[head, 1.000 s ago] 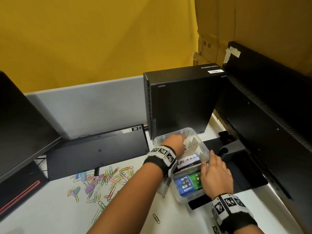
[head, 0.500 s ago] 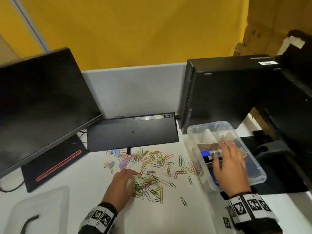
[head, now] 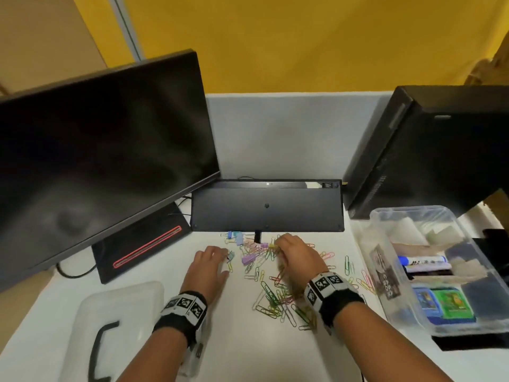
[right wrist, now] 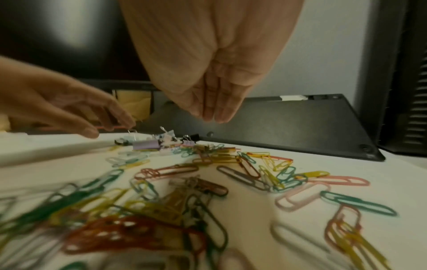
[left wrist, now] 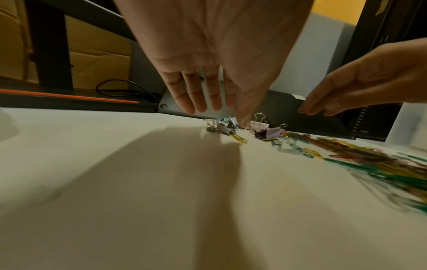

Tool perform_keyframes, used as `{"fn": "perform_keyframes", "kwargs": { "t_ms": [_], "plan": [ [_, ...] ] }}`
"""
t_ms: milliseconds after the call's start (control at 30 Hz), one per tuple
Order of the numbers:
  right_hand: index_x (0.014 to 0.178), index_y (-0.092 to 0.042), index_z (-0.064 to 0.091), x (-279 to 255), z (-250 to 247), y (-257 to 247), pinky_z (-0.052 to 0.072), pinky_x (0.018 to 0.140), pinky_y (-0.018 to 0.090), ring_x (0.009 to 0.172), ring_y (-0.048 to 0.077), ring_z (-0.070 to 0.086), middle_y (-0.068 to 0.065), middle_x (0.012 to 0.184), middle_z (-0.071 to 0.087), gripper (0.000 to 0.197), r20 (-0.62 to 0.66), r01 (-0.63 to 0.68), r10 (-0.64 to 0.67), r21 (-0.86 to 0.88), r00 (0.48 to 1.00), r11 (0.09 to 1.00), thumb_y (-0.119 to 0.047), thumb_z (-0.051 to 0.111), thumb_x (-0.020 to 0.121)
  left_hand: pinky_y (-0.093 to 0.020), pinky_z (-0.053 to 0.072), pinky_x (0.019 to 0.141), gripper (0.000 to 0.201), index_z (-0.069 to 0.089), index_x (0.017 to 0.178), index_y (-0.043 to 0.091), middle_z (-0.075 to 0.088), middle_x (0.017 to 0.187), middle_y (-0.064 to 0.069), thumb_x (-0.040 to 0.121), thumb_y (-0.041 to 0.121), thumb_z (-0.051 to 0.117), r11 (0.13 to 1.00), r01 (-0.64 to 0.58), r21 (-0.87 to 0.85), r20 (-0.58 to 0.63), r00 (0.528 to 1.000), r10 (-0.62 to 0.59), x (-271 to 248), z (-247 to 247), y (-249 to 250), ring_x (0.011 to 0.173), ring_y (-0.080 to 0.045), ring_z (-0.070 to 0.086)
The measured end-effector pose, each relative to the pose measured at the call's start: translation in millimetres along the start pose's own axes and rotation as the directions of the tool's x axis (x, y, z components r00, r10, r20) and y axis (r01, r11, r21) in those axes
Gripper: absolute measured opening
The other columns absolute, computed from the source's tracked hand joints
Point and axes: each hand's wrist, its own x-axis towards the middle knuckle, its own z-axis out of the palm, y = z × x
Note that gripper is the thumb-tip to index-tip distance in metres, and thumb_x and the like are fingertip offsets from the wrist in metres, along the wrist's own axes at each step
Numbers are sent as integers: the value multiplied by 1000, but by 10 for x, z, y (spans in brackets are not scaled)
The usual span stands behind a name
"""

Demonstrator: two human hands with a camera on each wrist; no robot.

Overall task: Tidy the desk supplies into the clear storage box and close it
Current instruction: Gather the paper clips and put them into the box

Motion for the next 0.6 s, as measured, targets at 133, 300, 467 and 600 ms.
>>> {"fn": "perform_keyframes", "kwargs": {
  "t_ms": [133, 300, 467, 600],
  "plan": [
    [132, -17, 46, 340, 160, -47, 47, 96, 36, 126, 21, 42, 0, 137, 41, 52, 147, 16, 0, -107, 989, 994, -3, 60, 84, -31, 40, 100, 48, 40, 139, 24, 40, 139, 4, 92, 19, 50, 999, -50, 17, 63, 997, 49, 301, -17, -36, 123, -19, 38],
    [126, -12, 52, 394, 325, 0, 46, 94, 30, 120, 20, 41, 3, 129, 43, 43, 138, -3, 23, -140, 990, 990, -3, 59, 85, -29, 42, 91, 33, 52, 127, 24, 49, 128, 3, 94, 24, 47, 985, -131, 111, 133, 984, 116, 441, 44, -106, 117, -18, 42],
    [107, -13, 60, 275, 443, 69, 47, 87, 27, 102, 17, 47, 1, 113, 47, 16, 46, -102, 103, -13, 994, 995, -10, 54, 92, -24, 42, 83, 24, 58, 114, 25, 52, 115, 7, 91, 30, 53, 994, -112, 4, 50, 992, 112, 311, 135, -153, 110, -13, 46],
    [96, -14, 59, 170, 442, 104, 49, 84, 23, 89, 12, 52, -3, 108, 41, 7, 34, -155, 153, 81, 988, 985, -19, 58, 91, -18, 46, 80, 15, 61, 98, 27, 52, 103, 12, 84, 31, 66, 955, -22, -295, -45, 999, 9, 128, 137, -175, 92, -5, 53]
  ]
}}
